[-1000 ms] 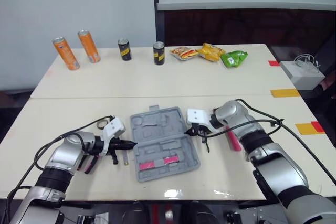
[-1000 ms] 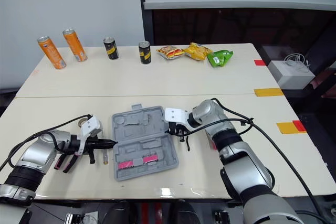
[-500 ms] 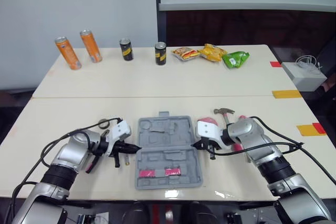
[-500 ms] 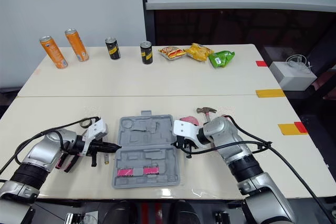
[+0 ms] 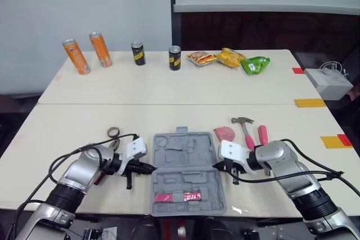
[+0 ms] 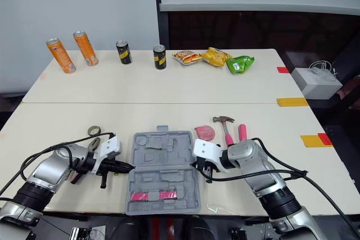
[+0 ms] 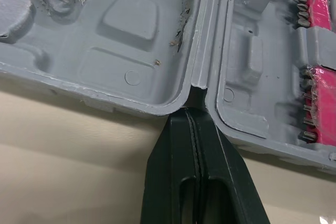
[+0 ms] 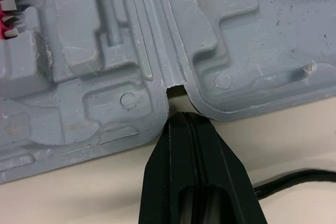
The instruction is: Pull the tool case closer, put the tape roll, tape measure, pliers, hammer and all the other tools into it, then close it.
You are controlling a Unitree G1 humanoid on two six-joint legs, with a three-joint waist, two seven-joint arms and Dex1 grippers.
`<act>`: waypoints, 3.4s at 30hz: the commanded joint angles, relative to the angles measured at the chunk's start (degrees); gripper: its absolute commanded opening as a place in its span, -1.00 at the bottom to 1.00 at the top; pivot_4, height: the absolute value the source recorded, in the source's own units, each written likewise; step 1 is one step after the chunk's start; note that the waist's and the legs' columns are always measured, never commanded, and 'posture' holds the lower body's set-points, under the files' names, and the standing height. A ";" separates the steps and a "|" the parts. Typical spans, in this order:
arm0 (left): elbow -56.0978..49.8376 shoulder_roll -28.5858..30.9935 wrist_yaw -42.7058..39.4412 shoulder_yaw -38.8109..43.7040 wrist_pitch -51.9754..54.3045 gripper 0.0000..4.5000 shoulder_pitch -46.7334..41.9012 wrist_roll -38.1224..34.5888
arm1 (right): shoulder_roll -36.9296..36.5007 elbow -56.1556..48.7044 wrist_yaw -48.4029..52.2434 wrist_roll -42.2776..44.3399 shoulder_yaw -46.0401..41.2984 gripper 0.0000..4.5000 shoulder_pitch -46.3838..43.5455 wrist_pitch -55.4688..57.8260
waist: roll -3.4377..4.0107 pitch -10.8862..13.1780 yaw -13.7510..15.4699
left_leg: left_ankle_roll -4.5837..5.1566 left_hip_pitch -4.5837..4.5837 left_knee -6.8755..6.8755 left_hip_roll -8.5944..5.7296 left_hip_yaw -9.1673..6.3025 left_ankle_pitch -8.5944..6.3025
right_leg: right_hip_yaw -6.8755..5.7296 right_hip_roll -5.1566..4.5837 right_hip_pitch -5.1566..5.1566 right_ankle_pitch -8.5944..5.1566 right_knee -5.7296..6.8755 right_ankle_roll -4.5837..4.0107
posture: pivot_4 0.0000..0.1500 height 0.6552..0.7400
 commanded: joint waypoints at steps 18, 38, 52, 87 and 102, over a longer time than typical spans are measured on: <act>-6.06 0.79 -1.14 -2.14 0.95 -0.99 1.96 -0.76 | -3.59 -9.24 -3.33 5.49 0.99 -0.99 7.14 4.91 | 0.01 -0.01 -0.03 | -0.02 0.22 -0.38 -0.06 0.01 0.00 | 0.00 0.00 0.16 0.00 -0.18 0.00 | 1.00 1.00; -6.45 0.79 -1.05 -3.28 0.56 -0.99 2.41 -0.30 | -5.90 -10.71 -5.70 8.09 1.32 -0.99 9.02 5.46 | 0.02 -0.01 -0.03 | -0.03 0.36 -0.51 -0.09 0.02 0.00 | 0.00 0.00 0.28 0.00 -0.28 0.01 | 1.00 1.00; -9.11 1.92 2.96 7.39 -1.90 -0.99 6.83 -5.94 | -8.73 -11.99 -8.53 12.49 -7.45 -0.99 12.69 3.87 | 0.06 0.02 -0.05 | -0.06 0.53 -0.60 -0.10 0.04 0.02 | 0.02 -0.01 0.32 0.00 -0.34 0.01 | 1.00 1.00; -9.03 -8.96 11.50 51.89 -15.48 1.00 53.47 -26.84 | -1.39 14.91 3.70 37.13 -51.56 0.97 41.71 -34.95 | 0.00 0.08 -1.10 | 0.22 1.07 -1.31 -0.23 0.07 -0.20 | -0.02 0.01 1.45 -0.18 -2.10 0.78 | 1.00 1.00; -16.54 -4.42 13.76 50.06 -8.92 1.00 46.02 -30.48 | -1.76 0.23 -1.78 41.14 -44.90 0.97 35.27 -25.82 | 0.03 0.21 0.15 | -0.07 1.84 -1.38 -0.23 0.10 -0.37 | -0.01 -0.01 2.10 -0.05 -2.07 0.57 | 1.00 1.00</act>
